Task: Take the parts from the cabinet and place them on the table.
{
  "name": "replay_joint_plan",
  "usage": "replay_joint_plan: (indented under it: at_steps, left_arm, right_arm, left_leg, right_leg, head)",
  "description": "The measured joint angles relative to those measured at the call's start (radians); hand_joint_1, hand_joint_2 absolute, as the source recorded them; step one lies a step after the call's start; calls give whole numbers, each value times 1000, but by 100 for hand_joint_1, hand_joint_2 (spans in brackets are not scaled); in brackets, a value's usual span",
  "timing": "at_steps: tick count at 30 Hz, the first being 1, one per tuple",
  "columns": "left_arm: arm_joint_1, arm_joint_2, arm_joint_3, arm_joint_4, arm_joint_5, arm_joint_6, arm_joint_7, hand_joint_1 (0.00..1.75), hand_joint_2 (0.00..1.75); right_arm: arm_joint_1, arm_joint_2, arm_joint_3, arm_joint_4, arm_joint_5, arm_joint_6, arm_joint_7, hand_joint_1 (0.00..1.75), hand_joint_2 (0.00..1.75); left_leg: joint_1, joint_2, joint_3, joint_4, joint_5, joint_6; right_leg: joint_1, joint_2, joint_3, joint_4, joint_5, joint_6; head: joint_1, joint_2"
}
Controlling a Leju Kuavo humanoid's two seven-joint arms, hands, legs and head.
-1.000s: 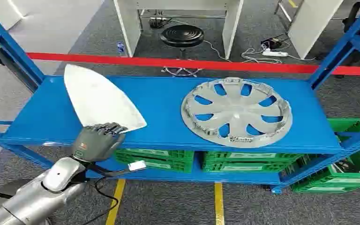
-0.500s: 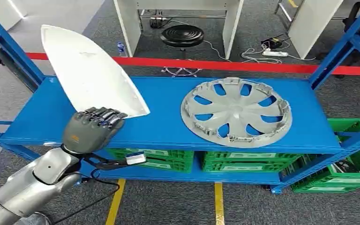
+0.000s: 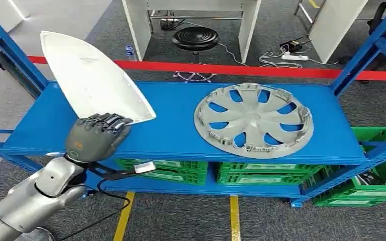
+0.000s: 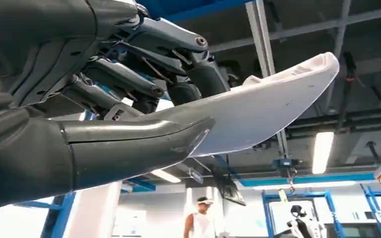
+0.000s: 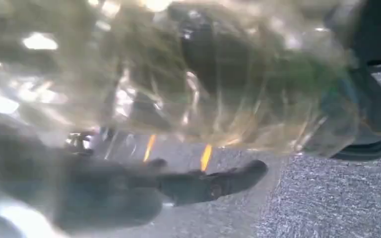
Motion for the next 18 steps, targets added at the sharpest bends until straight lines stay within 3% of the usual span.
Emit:
replay_joint_plan:
  at_steps: [13,18]
  left_arm:
    - [30,16,31,-18,-34,6,15,175,175]
    - [44,27,52,-26,-34,-10,35,175,175]
  right_arm:
    - [-16,14,0,34,10,16,0,0,0]
    - [-16,22,-3,39,23,14,0,0,0]
  left_leg:
    - [0,0,0,0,0,0]
    - [-5,0,-3,6,-1,1]
  right_leg:
    - [0,0,0,0,0,0]
    - [-5,0,-1,-1,4,6]
  head:
    - [0,0]
    - [0,0]
